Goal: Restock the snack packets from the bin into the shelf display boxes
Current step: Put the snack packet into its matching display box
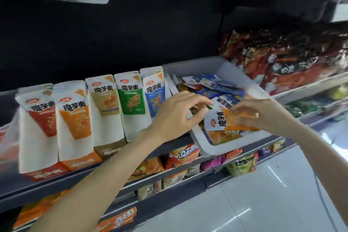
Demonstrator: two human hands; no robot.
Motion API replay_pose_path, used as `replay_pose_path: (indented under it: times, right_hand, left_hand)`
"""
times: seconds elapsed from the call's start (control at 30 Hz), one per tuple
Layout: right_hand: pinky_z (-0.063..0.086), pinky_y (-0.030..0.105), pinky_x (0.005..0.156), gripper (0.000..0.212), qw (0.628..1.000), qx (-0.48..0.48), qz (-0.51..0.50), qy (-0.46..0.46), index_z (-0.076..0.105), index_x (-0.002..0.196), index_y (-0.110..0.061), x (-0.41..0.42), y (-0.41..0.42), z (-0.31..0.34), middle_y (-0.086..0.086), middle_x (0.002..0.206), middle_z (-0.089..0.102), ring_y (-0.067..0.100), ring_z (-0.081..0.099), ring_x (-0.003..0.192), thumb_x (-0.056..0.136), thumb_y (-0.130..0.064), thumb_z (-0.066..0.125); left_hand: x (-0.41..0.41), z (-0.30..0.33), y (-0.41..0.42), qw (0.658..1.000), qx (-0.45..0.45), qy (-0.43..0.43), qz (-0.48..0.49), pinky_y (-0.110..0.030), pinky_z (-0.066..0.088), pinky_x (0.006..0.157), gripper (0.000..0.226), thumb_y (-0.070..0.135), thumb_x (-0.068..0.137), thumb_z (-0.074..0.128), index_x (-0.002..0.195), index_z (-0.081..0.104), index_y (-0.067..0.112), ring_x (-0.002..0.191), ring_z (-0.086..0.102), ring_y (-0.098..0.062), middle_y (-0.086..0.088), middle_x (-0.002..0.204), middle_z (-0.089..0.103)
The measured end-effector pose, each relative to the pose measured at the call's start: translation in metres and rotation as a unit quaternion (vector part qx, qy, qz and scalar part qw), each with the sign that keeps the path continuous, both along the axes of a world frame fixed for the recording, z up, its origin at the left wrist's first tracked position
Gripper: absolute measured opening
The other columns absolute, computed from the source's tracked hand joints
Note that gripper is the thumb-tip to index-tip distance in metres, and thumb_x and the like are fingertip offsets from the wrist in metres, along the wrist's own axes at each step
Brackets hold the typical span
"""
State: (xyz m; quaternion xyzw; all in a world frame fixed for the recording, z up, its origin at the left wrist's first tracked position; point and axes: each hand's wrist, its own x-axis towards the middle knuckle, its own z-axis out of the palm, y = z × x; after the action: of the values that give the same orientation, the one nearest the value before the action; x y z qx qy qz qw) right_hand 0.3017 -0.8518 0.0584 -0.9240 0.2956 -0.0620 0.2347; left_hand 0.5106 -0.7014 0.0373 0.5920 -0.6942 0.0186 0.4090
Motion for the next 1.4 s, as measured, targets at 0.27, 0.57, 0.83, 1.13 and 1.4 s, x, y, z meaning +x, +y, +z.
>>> replay_pose_path:
  times: [0.27, 0.57, 0.83, 1.13, 1.4]
  right_hand:
    - [0.038, 0.028, 0.097, 0.067, 0.985, -0.107, 0.040, 0.128, 0.050, 0.133, -0.030, -0.001, -0.024, -0.022, -0.007, 0.129, 0.052, 0.015, 0.049, 0.119, 0.074, -0.046, 0.076]
    - [0.053, 0.038, 0.064, 0.021, 0.976, -0.125, -0.095, -0.148, 0.055, 0.115, -0.020, 0.001, -0.043, -0.011, 0.004, 0.080, 0.067, 0.026, 0.063, 0.066, 0.102, -0.027, 0.040]
    - [0.057, 0.038, 0.078, 0.015, 0.797, 0.407, -0.135, -0.424, 0.051, 0.110, -0.016, 0.031, -0.004, 0.006, -0.001, 0.096, 0.068, 0.015, 0.068, 0.084, 0.098, -0.009, 0.046]
    - [0.058, 0.030, 0.070, 0.041, 0.872, 0.240, -0.070, -0.421, 0.045, 0.120, -0.024, 0.070, 0.034, 0.026, 0.004, 0.093, 0.072, 0.015, 0.070, 0.084, 0.088, -0.007, 0.064]
    - [0.056, 0.037, 0.064, 0.025, 0.945, 0.006, 0.085, -0.316, 0.052, 0.107, -0.022, 0.157, 0.096, 0.029, -0.007, 0.094, 0.071, 0.008, 0.068, 0.078, 0.088, -0.024, 0.067]
  left_hand:
    - [-0.023, -0.008, -0.087, 0.898, 0.362, -0.242, -0.057, -0.039, 0.041, 0.099, 0.089, 0.069, 0.073, 0.063, 0.145, 0.028, 0.031, 0.127, 0.039, -0.018, 0.006, 0.142, 0.039]
    - [-0.006, 0.000, -0.081, 0.984, 0.060, 0.161, 0.056, -0.024, 0.037, 0.102, 0.064, 0.032, 0.088, 0.065, 0.143, 0.033, 0.026, 0.126, 0.040, -0.007, 0.005, 0.139, 0.043]
    - [-0.023, 0.024, -0.055, 0.886, 0.176, 0.426, -0.047, -0.023, 0.056, 0.077, 0.044, 0.023, 0.088, 0.064, 0.128, 0.046, 0.029, 0.092, 0.066, -0.004, 0.009, 0.110, 0.063]
    - [0.012, 0.014, 0.019, 0.947, 0.146, 0.281, 0.054, -0.020, 0.051, 0.069, 0.055, 0.015, 0.081, 0.074, 0.113, 0.046, 0.049, 0.076, 0.063, -0.004, 0.018, 0.087, 0.067]
    - [0.077, 0.007, 0.132, 0.962, 0.064, 0.116, 0.240, -0.020, 0.053, 0.077, 0.054, 0.017, 0.086, 0.069, 0.120, 0.048, 0.053, 0.093, 0.061, 0.001, 0.021, 0.101, 0.063]
